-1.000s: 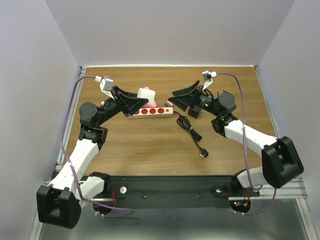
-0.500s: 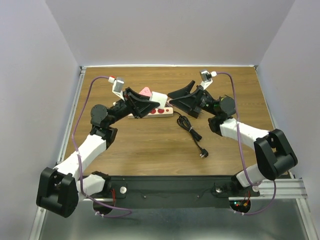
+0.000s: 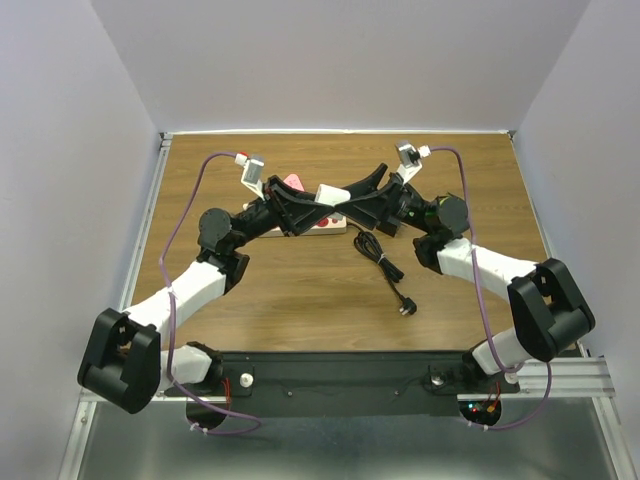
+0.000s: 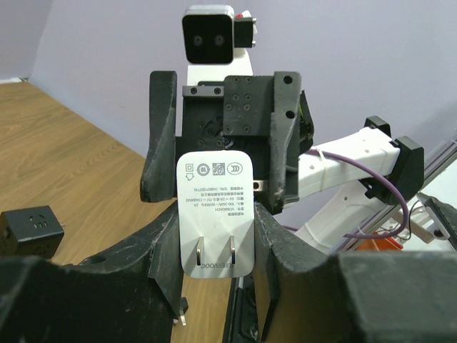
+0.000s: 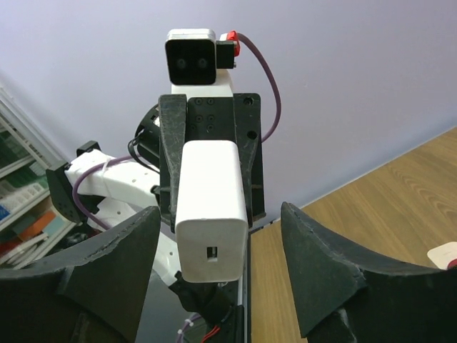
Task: Insert the plug
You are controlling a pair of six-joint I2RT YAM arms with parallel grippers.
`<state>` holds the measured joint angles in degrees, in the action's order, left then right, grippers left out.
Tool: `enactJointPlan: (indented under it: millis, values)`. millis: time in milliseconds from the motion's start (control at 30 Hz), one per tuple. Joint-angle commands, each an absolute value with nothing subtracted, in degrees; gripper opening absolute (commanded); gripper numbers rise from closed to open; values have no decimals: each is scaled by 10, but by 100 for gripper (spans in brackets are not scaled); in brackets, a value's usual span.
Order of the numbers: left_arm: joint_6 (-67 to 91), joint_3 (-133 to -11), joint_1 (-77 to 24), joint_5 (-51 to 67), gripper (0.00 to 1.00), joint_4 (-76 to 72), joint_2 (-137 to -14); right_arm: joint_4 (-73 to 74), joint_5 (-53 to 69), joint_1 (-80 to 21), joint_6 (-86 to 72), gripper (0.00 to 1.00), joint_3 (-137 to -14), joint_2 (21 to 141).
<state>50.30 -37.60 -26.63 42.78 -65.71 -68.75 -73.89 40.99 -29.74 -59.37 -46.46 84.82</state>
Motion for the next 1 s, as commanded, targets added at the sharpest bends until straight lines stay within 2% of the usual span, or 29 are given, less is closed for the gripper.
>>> enactJointPlan:
  millis: [0,33,133,367,467,567,600,633,667,833,867,900,933,967]
  values:
    - [515,-403,-272,416,0,-749,-684,-865,417,-306,-579,69,-468,835]
    - [519,-402,-273,416,0,-751,-686,-865,415,-307,-577,64,-466,834]
    - [521,-404,-277,424,0,-752,-693,-865,407,-308,-567,58,-459,831]
    - [530,-391,-289,432,0,-768,-703,-866,388,-308,-553,57,-465,833]
    - [533,-388,-290,432,0,-776,-704,-866,392,-308,-552,50,-470,838]
    - [534,-387,-289,432,0,-775,-707,-867,398,-308,-548,32,-471,839]
    - [534,-387,-289,430,0,-772,-708,-866,397,-308,-548,12,-468,838]
    - [534,-387,-290,429,3,-769,-708,-866,393,-308,-547,3,-461,835]
    - [535,-387,-289,425,9,-765,-711,-866,389,-308,-545,0,-457,833]
    - [514,-384,-289,415,36,-717,-716,-865,359,-308,-530,0,-442,815]
    - [500,-384,-287,413,46,-706,-715,-860,356,-308,-523,0,-441,812]
    - [491,-385,-287,406,49,-690,-713,-854,350,-308,-518,0,-441,808]
    - [472,-384,-280,400,70,-659,-708,-833,340,-304,-505,0,-440,796]
    - [460,-383,-274,400,74,-642,-703,-818,336,-301,-498,0,-442,790]
